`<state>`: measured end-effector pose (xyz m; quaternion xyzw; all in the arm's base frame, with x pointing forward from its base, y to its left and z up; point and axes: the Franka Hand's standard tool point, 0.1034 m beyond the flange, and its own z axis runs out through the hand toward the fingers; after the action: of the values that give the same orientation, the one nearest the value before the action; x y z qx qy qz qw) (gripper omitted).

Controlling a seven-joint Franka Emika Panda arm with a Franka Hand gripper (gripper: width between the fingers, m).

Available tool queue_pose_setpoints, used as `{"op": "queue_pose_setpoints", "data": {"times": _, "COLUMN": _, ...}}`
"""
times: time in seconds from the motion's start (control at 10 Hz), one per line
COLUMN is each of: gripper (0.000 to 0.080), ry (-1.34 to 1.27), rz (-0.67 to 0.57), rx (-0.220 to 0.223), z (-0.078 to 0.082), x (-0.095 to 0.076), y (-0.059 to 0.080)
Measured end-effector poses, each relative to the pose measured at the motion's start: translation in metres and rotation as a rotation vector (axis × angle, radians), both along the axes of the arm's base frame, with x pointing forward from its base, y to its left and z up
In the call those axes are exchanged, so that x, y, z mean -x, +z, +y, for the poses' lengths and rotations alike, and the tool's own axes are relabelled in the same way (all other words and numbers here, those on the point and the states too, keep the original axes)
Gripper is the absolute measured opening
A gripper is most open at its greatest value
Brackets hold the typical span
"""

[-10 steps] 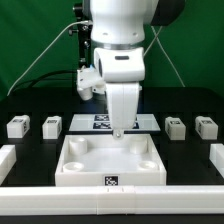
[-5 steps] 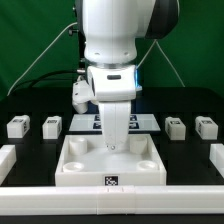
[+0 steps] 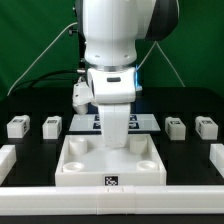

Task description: Assemble one leg

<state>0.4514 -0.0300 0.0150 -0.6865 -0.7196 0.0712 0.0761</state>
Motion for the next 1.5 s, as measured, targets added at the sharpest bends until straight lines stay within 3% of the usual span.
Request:
{"op": "queue_pose_setpoints", "data": {"times": 0.1, "gripper": 0.0248, "ry": 0.000, "rz": 0.000, "rx": 0.000, "z": 0.000, "x": 0.000, "y": 0.000}}
{"op": "queue_pose_setpoints", "data": {"times": 0.2, "gripper": 0.0075, "ry": -0.001, "rz": -0.001, "rx": 0.000, "z": 0.000, "x": 0.000, "y": 0.000}}
{"op": "queue_pose_setpoints", "data": {"times": 1.1, "gripper": 0.0070, "ry": -0.005, "rz": -0.005, "rx": 0.000, "z": 0.002, "x": -0.003, "y": 0.000}}
{"op": "queue_pose_setpoints", "data": {"times": 1.5, "gripper": 0.0070, "ry": -0.028, "rz": -0.011, "rx": -0.007, "z": 0.031, "x": -0.013, "y": 0.000}}
